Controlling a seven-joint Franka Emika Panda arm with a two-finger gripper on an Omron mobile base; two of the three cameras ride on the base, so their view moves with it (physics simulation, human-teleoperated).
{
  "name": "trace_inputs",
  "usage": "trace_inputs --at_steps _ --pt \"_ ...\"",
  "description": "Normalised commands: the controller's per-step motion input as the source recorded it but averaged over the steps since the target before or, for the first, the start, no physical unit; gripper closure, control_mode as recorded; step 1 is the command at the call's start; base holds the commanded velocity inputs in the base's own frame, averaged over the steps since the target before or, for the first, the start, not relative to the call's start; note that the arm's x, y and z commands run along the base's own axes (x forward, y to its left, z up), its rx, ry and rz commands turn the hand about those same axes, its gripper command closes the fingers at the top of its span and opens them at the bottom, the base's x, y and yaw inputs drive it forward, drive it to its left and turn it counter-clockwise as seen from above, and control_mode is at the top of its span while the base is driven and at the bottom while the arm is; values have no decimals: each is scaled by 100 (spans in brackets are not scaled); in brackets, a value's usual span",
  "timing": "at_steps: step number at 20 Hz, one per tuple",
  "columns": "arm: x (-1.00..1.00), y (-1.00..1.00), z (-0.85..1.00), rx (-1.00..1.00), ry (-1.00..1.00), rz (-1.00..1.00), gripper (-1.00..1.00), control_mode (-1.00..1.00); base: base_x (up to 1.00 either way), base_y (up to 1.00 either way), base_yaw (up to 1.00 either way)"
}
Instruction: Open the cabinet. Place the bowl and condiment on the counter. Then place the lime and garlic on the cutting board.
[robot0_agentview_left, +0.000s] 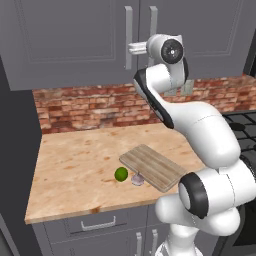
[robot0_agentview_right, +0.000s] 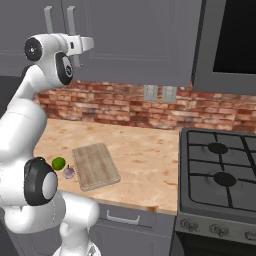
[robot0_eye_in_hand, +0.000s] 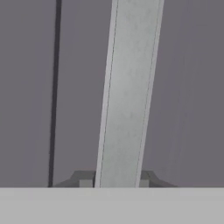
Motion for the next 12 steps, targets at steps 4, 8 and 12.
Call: trace_inputs --at_steps 4,8,12 --pt "-16 -1 0 0 0 0 100 -100 0 0 0" --pt "-25 -3 0 0 0 0 100 -100 0 0 0" --pt "-39 -11 0 0 0 0 100 -100 0 0 0"
